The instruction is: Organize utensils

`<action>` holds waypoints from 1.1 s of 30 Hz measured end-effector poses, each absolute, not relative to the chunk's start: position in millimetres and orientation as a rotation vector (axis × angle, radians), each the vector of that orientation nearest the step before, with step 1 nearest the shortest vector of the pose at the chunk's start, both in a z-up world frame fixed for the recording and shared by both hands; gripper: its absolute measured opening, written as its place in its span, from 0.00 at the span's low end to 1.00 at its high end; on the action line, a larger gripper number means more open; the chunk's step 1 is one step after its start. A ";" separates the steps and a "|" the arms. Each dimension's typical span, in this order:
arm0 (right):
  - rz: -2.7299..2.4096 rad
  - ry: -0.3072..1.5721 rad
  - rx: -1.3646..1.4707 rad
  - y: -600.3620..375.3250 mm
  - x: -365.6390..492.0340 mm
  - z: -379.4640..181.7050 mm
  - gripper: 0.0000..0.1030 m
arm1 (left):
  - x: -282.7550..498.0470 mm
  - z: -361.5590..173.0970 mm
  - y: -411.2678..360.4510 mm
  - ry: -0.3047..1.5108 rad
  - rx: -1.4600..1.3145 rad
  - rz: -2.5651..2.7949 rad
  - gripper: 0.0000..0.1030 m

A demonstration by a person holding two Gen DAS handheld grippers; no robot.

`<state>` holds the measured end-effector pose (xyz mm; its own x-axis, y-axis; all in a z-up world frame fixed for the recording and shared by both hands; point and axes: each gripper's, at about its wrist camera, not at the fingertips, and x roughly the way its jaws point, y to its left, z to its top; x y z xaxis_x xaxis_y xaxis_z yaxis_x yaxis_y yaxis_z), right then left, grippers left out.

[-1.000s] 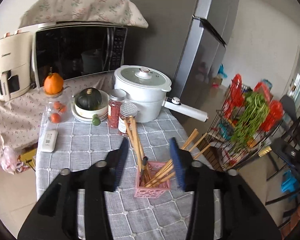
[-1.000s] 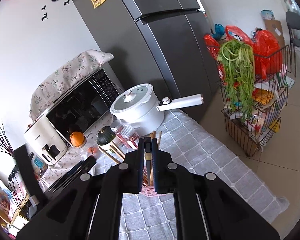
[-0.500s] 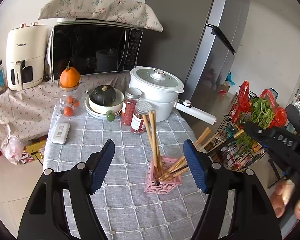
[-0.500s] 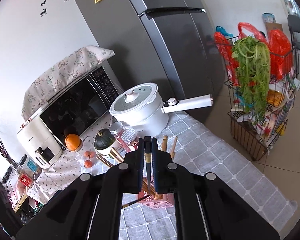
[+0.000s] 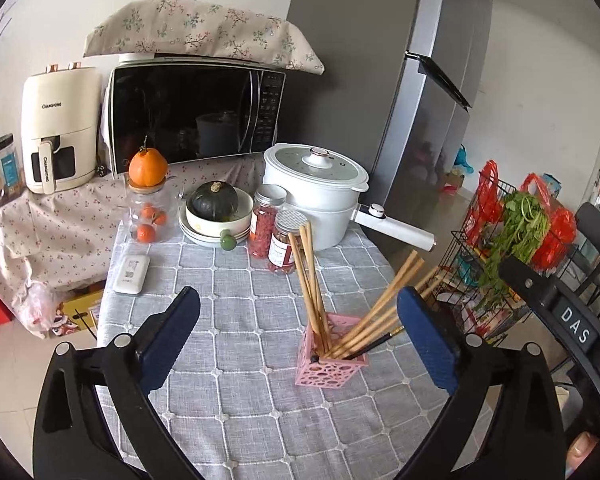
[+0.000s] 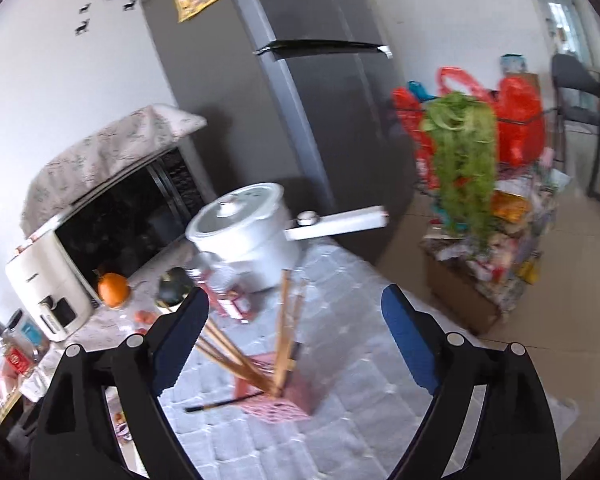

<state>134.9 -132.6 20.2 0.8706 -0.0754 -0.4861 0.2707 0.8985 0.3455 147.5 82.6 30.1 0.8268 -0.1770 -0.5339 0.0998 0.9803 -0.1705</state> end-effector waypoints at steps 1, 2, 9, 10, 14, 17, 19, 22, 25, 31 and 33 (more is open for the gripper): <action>-0.212 0.490 0.410 -136.2 129.6 17.1 0.86 | 143.6 28.9 80.3 0.578 -0.129 -0.144 0.93; -0.229 0.499 0.398 -138.1 125.8 14.5 0.86 | 141.6 27.6 79.0 0.579 -0.126 -0.142 0.93; -0.304 0.554 0.332 -144.4 96.0 -4.1 0.90 | 123.1 9.7 70.0 0.616 -0.106 -0.147 0.93; -0.311 0.558 0.322 -144.7 92.7 -6.4 0.91 | 121.0 8.0 68.1 0.619 -0.099 -0.147 0.93; -0.330 0.581 0.271 -143.6 80.0 -15.3 0.93 | 107.4 0.3 59.2 0.619 -0.060 -0.150 0.93; -0.357 0.589 0.250 -144.2 69.4 -21.9 0.93 | 97.3 -2.5 51.3 0.608 -0.022 -0.157 0.93; -0.370 0.588 0.243 -145.3 64.1 -24.5 0.93 | 92.3 -2.9 47.2 0.599 -0.001 -0.158 0.93; -0.392 0.585 0.232 -147.8 57.7 -28.5 0.93 | 84.4 -3.3 42.5 0.586 0.026 -0.154 0.93; -0.394 0.597 0.231 -151.2 54.5 -34.8 0.93 | 77.0 -4.0 40.3 0.574 0.042 -0.161 0.93; -0.401 0.574 0.216 -151.7 42.7 -34.1 0.93 | 64.4 -4.5 36.6 0.550 0.070 -0.157 0.93; -0.396 0.572 0.217 -151.3 40.0 -33.0 0.93 | 60.8 -4.3 34.9 0.539 0.077 -0.153 0.93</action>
<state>40.0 -151.3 -33.0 0.7686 -0.3026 -0.5637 0.4211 0.9026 0.0897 60.8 34.9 -4.3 0.8474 -0.1244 -0.5161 0.1648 0.9858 0.0329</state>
